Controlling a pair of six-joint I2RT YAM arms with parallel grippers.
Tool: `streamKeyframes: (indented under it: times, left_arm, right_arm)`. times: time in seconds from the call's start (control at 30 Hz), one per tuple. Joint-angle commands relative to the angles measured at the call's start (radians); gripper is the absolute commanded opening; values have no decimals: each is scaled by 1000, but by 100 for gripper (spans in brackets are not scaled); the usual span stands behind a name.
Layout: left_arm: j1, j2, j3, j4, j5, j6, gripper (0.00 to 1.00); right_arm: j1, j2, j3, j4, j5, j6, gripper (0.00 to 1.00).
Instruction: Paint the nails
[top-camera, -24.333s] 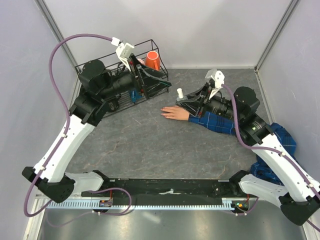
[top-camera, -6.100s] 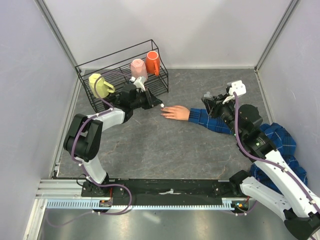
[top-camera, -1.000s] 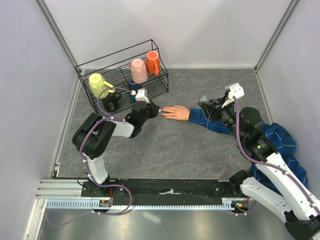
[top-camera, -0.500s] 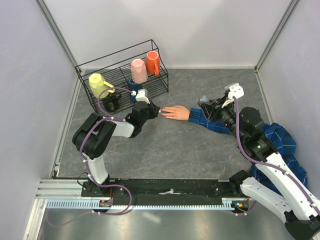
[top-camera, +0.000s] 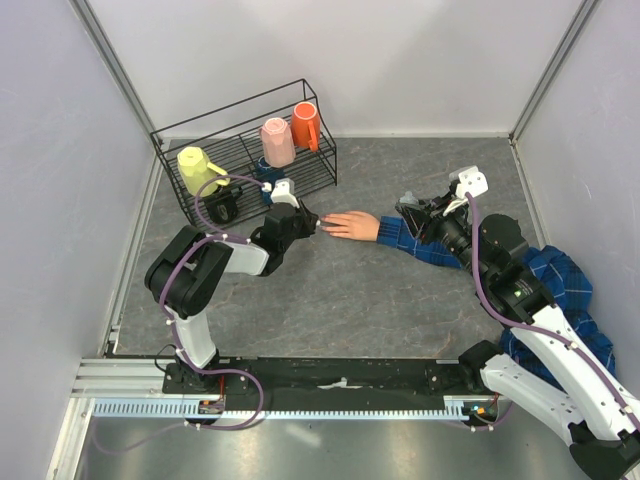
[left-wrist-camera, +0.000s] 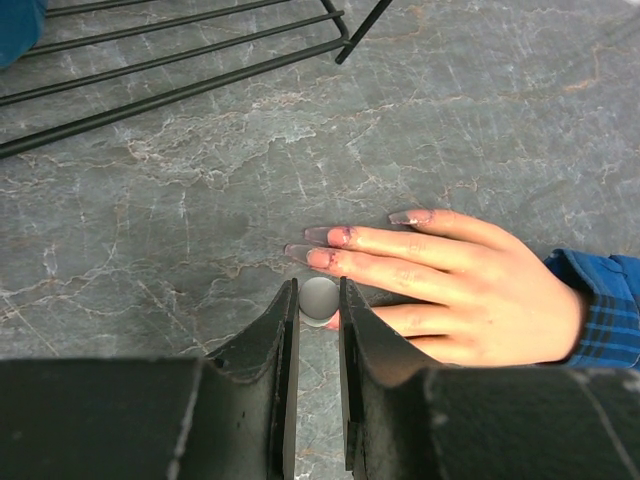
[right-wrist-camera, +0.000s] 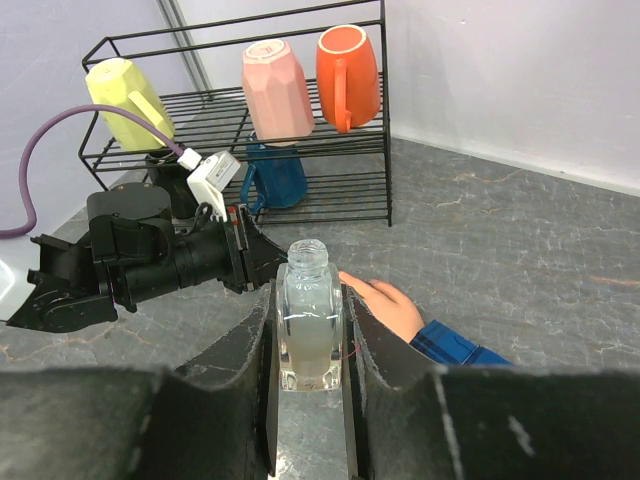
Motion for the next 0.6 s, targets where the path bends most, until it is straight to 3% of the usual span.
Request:
streamKeyframes:
  times: [0.0, 0.57]
  left_arm:
    - [-6, -30, -3, 9, -42, 5, 2]
    - [-6, -58, -27, 41, -37, 25, 2]
  right_arm:
    - [1, -12, 3, 38, -14, 10, 0]
    - [2, -5, 1, 39, -18, 8, 0]
